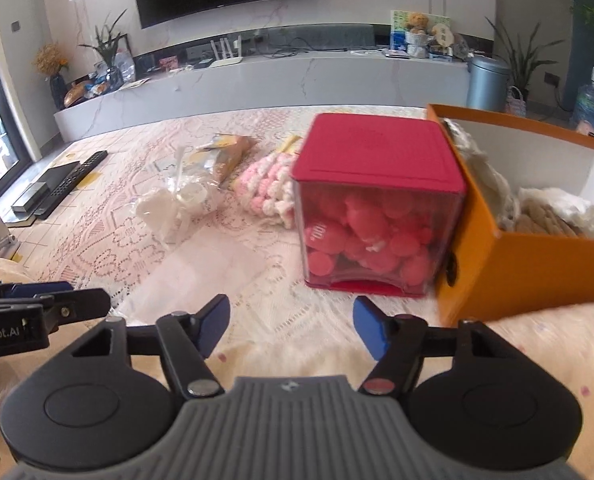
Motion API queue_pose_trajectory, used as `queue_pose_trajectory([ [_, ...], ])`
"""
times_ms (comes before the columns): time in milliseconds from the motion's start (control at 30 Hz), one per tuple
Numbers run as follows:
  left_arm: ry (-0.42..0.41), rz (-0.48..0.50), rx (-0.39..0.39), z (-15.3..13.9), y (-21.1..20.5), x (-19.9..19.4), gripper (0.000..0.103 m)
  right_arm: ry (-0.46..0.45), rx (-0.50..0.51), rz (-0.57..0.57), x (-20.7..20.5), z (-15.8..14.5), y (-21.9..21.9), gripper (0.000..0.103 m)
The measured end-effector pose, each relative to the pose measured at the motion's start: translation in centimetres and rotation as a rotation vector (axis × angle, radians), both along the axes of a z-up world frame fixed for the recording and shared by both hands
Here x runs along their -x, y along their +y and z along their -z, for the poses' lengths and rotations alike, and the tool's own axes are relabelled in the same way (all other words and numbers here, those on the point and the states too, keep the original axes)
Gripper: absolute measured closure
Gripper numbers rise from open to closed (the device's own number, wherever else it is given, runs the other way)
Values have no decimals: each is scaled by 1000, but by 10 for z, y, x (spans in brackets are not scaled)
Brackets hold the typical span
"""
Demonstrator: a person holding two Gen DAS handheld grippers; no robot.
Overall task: Organize soft objects
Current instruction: 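Move both tools back over the table toward the plastic bag and knitted item, then grasp the ribbon-tied plastic bag with the left tool while the right tool grasps the pink knitted item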
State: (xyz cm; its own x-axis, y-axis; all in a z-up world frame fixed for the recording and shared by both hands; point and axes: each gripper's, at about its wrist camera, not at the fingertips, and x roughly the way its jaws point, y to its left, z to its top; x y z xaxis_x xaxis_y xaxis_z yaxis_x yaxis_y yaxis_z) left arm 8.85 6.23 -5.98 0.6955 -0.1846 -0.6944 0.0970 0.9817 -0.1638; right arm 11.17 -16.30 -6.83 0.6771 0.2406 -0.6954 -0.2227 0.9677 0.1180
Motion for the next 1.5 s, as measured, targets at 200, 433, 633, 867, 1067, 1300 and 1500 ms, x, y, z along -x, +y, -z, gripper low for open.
queue_pose_trajectory([
  [200, -23, 83, -141, -13, 6, -45, 37, -39, 15, -114, -30, -16, 23, 41],
  [433, 7, 187, -244, 5, 12, -105, 36, -40, 39, -178, -60, -12, 45, 43],
  [633, 41, 292, -331, 30, 5, -138, 34, -34, 69, -235, -78, -5, 63, 44],
  [867, 76, 275, -359, 51, 7, -161, 33, -41, 151, -290, -97, -2, 78, 46],
  [1067, 83, 214, -385, 63, 4, -167, 47, -59, 230, -348, -108, -2, 87, 46],
  [1300, 68, 133, -317, 53, 11, -157, 59, -73, 414, -428, -126, -2, 98, 44],
  [1500, 46, -11, -166, 31, 29, -135, 60, -31, 562, -480, -152, 4, 107, 27],
])
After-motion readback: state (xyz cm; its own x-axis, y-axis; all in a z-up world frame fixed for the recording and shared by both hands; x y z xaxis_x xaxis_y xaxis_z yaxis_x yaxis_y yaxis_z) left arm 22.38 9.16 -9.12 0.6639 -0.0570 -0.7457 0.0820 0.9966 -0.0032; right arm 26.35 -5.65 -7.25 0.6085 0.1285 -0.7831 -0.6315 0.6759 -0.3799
